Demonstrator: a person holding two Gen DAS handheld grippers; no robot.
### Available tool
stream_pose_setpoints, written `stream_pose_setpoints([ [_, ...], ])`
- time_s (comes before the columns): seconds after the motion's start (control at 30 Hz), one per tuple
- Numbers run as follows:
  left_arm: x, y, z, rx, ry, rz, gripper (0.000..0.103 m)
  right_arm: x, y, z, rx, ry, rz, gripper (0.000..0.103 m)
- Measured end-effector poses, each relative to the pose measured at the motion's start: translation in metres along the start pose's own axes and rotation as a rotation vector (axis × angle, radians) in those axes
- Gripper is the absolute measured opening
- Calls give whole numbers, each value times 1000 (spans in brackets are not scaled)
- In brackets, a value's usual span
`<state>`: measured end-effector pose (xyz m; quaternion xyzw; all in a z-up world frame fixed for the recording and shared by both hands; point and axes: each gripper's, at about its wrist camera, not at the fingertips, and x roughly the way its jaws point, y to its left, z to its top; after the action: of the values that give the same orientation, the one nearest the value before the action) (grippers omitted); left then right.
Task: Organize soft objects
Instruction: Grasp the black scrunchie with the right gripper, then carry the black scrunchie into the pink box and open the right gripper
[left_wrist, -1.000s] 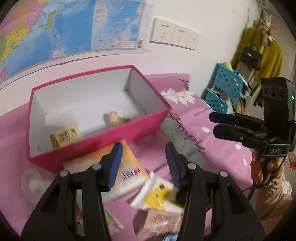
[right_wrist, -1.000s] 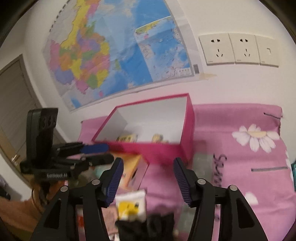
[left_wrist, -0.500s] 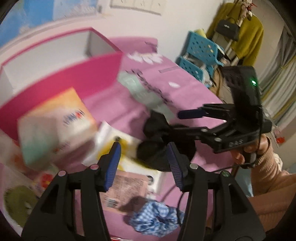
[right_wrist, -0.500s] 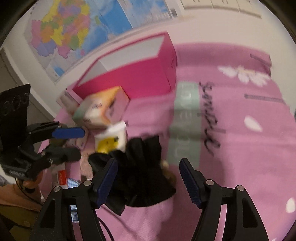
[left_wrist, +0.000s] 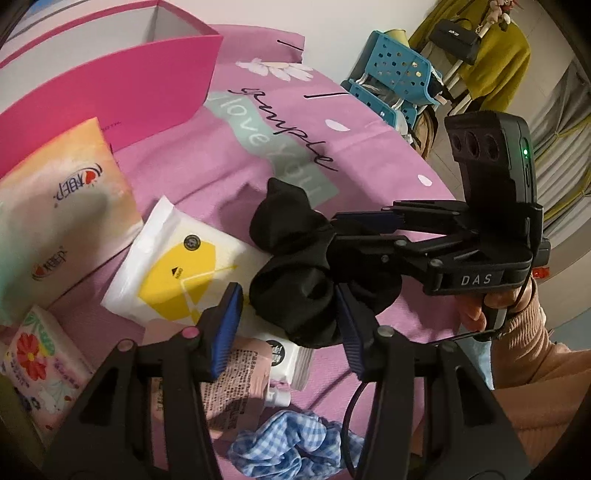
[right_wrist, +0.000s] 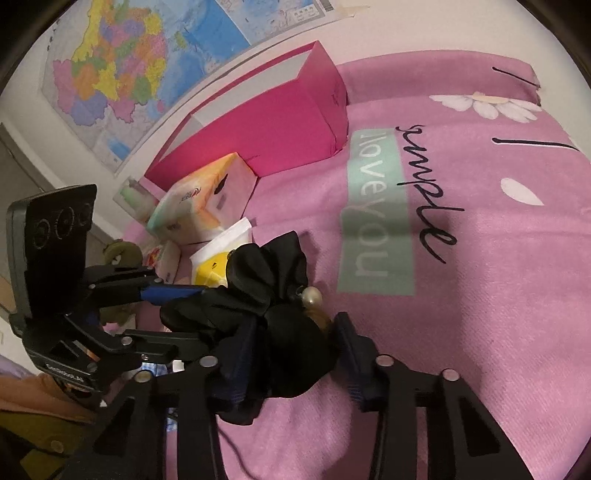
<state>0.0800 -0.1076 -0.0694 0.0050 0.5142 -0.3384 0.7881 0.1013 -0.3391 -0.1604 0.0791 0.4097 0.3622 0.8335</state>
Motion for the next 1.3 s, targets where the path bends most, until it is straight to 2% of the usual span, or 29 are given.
stream_pose_setpoints([
  [0.2, 1, -2, 2, -8, 0, -23, 28, -9, 14, 5, -34, -54, -14, 32],
  [0.5, -35, -1, 10, -7, -118, -1, 28, -27, 35, 29, -86, -139, 4, 32],
  [0.9, -90, 20, 51, -13, -276, 93, 28, -42, 76, 99, -230, -271, 0, 32],
  [1.13, -103, 48, 92, -64, -320, 149, 28, -31, 78, 148, -246, -314, -15, 32],
  [1.3, -99, 68, 117, -112, -319, 196, 28, -17, 74, 177, -238, -323, -44, 32],
])
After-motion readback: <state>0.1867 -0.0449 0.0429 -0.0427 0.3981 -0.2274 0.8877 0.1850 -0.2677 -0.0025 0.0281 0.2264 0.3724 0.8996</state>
